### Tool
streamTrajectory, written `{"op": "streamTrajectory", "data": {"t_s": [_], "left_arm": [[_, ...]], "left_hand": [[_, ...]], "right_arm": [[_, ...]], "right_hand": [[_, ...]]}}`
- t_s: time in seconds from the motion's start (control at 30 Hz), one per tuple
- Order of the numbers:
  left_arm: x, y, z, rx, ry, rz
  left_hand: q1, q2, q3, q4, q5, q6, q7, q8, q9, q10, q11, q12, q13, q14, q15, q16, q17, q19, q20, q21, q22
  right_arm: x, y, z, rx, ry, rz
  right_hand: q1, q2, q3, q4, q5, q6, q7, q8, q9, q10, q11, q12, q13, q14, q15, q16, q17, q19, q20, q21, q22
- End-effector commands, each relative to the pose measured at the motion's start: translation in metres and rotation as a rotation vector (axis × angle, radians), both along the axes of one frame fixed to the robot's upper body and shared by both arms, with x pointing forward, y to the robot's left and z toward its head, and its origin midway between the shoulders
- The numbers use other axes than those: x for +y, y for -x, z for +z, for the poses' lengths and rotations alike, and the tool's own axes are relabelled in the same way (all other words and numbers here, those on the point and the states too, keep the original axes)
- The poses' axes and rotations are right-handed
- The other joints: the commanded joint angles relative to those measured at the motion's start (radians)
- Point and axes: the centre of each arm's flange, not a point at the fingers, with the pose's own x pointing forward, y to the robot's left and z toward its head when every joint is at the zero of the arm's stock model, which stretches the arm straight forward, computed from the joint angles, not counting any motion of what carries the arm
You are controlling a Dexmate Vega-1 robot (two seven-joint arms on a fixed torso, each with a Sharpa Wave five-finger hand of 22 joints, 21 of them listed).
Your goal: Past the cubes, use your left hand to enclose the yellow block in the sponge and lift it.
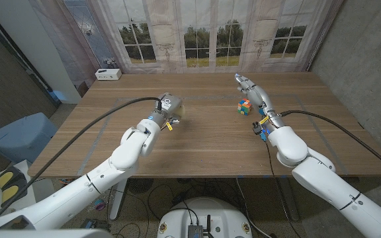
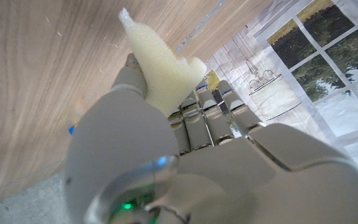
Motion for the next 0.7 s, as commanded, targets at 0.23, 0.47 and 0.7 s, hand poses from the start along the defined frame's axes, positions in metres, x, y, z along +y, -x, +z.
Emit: {"op": "streamTrajectory", "data": {"t_s": [0.23,0.47,0.7], "left_arm": [[0.021,-0.002,0.003,-0.125,0.328,-0.092],[0.031,-0.002,0.002,-0.15,0.455,-0.152],[0.041,-0.002,0.001,-0.156,0.568,-0.22]], "left_hand": [[0.065,0.056,0.013,0.011,-0.009,0.123,-0.108,-0.005,0.005,0.167,-0.155,0.003,0.01,0.027,-0.154,-0.001,0.003,0.009,0.003,0.006,0.004],[0.069,0.055,0.017,0.009,-0.013,0.126,-0.107,-0.009,0.006,0.169,-0.156,0.002,0.014,0.038,-0.157,-0.002,0.003,0.012,0.003,0.007,0.004],[0.069,0.055,0.02,0.01,-0.016,0.128,-0.102,-0.011,0.006,0.17,-0.157,0.002,0.017,0.048,-0.156,-0.003,0.004,0.014,0.004,0.007,0.004]], "right_arm": [[0.0,-0.012,-0.004,0.03,-0.031,-0.006],[0.001,-0.012,-0.005,0.031,-0.039,-0.007],[0.004,-0.012,-0.004,0.027,-0.035,0.004]], "right_hand": [[0.012,0.016,0.012,-0.003,0.006,0.013,0.004,0.006,0.005,0.011,-0.008,0.003,0.005,0.013,-0.003,-0.004,0.0,0.005,-0.004,0.002,0.003],[0.014,0.019,0.013,-0.003,0.005,0.016,0.005,0.006,0.005,0.013,-0.005,0.003,0.006,0.015,-0.003,-0.002,0.001,0.006,-0.005,0.002,0.003],[0.016,0.02,0.014,-0.004,0.003,0.018,0.007,0.006,0.005,0.016,-0.002,0.004,0.006,0.017,-0.005,-0.001,0.002,0.008,-0.007,0.003,0.003]]}}
